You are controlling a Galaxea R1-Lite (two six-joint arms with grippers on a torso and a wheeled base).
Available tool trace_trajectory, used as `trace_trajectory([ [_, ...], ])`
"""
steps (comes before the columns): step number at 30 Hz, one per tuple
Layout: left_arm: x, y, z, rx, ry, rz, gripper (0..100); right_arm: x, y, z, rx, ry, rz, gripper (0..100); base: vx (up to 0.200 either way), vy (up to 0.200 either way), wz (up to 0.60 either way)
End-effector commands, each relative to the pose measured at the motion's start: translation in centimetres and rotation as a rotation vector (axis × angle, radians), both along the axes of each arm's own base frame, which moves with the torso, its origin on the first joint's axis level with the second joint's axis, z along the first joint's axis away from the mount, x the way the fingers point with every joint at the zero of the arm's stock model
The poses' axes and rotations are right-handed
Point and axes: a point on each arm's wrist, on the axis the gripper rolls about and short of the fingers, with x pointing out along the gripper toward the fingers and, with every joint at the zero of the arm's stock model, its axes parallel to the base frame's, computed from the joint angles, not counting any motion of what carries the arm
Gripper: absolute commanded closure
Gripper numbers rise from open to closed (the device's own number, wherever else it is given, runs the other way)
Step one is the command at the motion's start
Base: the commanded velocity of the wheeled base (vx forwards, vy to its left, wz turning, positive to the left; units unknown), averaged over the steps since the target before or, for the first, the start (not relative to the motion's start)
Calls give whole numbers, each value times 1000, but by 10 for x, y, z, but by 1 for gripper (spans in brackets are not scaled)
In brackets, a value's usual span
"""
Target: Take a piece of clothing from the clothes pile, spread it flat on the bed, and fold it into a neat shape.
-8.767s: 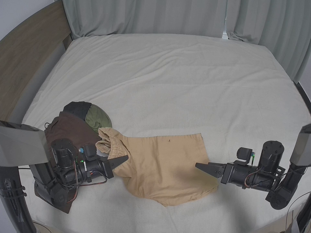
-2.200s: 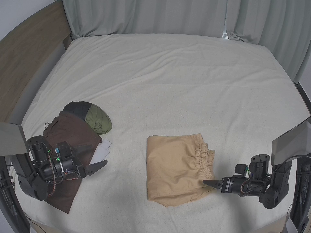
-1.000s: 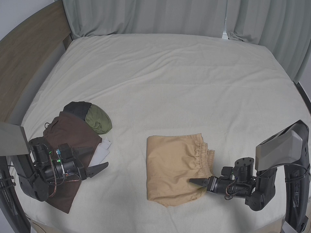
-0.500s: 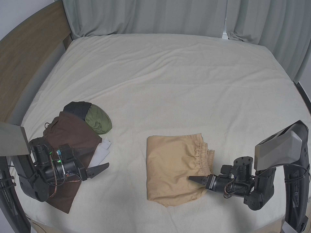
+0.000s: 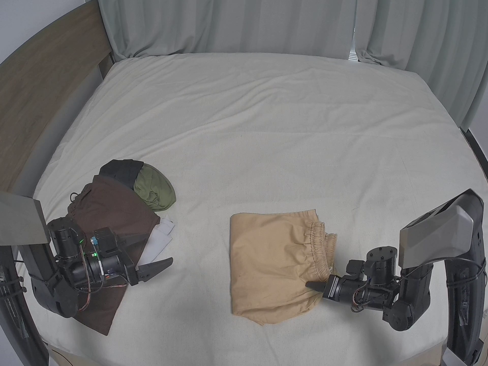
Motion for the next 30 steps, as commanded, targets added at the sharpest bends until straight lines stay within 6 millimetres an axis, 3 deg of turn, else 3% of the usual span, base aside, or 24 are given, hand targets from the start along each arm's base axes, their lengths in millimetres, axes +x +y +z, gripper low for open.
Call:
trace_trajectory([
  [1, 0, 0, 0, 0, 1, 0, 0, 0, 0, 0, 1, 0, 1, 100, 0, 0, 0],
  [11, -3, -5, -2, 2, 16, -14, 0, -2, 2, 8, 12, -23, 13, 100, 0, 0, 0],
  [18, -4, -4, -1, 16, -2, -11, 0, -13, 12, 59, 86, -157, 72, 100, 0, 0, 0],
  [30, 2, -3, 10, 36, -85, -16, 0, -20, 29, 78, 124, -221, 138, 100, 0, 0, 0],
])
